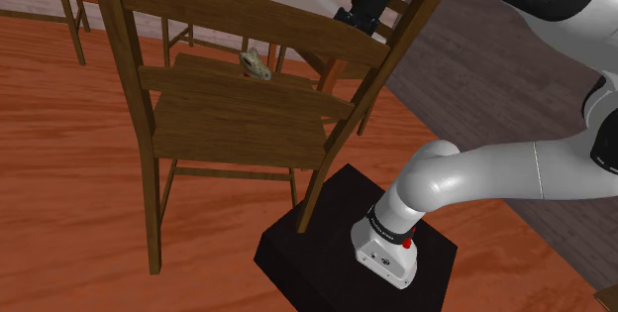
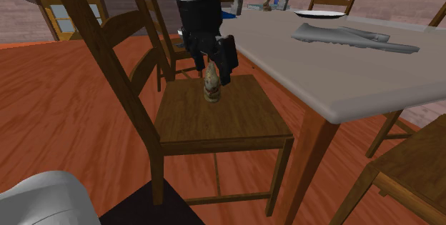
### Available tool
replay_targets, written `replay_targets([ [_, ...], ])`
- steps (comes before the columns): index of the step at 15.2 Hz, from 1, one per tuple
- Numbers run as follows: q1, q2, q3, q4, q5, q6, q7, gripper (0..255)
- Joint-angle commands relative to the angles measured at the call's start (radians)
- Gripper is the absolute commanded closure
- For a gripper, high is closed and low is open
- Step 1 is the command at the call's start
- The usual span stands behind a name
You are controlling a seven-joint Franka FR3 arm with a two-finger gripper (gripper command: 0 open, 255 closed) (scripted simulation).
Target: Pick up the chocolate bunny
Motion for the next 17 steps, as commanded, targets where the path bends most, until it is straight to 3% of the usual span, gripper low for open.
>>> replay_targets([
  [1, 0.000, 0.000, 0.000, 0.000, 0.000, 0.000, 0.000, 0],
  [11, 0.145, 0.228, 0.013, -0.009, 0.078, 0.297, -0.219, 0],
  [17, 0.222, 0.342, 0.016, 0.003, 0.115, 0.423, -0.325, 0],
])
